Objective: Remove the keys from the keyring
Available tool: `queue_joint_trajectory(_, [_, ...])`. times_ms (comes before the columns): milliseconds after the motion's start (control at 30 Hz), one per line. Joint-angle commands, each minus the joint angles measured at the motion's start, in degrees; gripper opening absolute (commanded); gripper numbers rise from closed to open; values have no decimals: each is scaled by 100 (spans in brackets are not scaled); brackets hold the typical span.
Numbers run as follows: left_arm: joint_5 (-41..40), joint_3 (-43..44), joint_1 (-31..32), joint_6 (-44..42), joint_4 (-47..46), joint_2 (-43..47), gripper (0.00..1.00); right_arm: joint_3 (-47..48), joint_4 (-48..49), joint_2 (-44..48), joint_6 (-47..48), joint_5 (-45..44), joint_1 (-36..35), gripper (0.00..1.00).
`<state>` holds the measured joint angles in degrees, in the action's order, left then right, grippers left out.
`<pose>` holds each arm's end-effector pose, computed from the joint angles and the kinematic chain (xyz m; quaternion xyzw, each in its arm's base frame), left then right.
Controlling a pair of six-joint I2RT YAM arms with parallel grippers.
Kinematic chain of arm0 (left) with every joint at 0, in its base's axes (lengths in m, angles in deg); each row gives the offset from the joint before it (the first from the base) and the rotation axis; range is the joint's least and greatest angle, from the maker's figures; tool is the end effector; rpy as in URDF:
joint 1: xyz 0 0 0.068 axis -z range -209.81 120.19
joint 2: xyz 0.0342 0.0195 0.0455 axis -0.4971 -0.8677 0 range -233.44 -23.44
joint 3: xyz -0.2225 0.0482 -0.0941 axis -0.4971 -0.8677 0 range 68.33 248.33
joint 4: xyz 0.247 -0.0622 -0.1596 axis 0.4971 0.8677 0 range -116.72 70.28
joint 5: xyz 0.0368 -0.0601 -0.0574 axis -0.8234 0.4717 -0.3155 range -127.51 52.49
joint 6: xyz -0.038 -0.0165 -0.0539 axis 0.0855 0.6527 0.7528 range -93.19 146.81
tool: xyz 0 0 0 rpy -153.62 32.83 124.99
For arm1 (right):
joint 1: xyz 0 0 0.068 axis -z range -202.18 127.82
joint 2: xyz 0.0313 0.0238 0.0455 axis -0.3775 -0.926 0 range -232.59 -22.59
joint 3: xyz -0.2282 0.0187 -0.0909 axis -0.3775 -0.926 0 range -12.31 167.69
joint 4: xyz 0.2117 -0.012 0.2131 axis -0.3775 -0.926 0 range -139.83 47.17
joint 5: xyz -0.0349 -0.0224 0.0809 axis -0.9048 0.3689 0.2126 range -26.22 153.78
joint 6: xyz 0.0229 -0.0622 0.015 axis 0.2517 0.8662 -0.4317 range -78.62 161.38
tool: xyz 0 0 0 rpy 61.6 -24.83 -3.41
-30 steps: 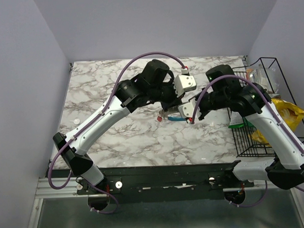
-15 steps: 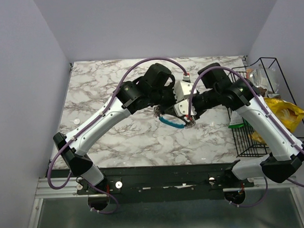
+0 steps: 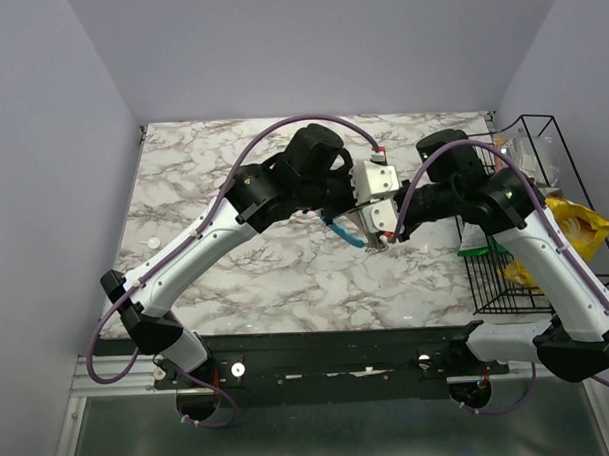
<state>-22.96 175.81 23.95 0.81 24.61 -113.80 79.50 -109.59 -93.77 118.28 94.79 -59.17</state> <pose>0.2151 -0.3164 0.4204 0.6076 0.6348 -0.2199 0.4237 0.2022 0.1874 0.4074 -0.8037 0.4038 0.1102 0.4229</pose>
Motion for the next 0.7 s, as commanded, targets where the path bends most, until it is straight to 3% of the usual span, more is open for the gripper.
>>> queue_joint_trajectory(0, [-910, -43, -181, -538, -246, 177, 0, 575, -329, 306, -1116, 1030, -63, 1])
queue_joint_trajectory(233, [-857, -201, -181, -511, -246, 274, 0, -637, 1933, 753, -2573, -207, -133, 1])
queue_joint_trajectory(433, [-769, -245, -181, -459, -220, 221, 0, -6, 2623, 763, -4015, -621, -115, 1])
queue_joint_trajectory(533, [-734, -228, -181, -424, -211, 204, 0, 197, 2677, 711, -3825, -998, -124, 1])
queue_joint_trajectory(667, [-778, -245, -181, -415, -237, 195, 0, 22, 2677, 535, -3166, -2446, -168, 1])
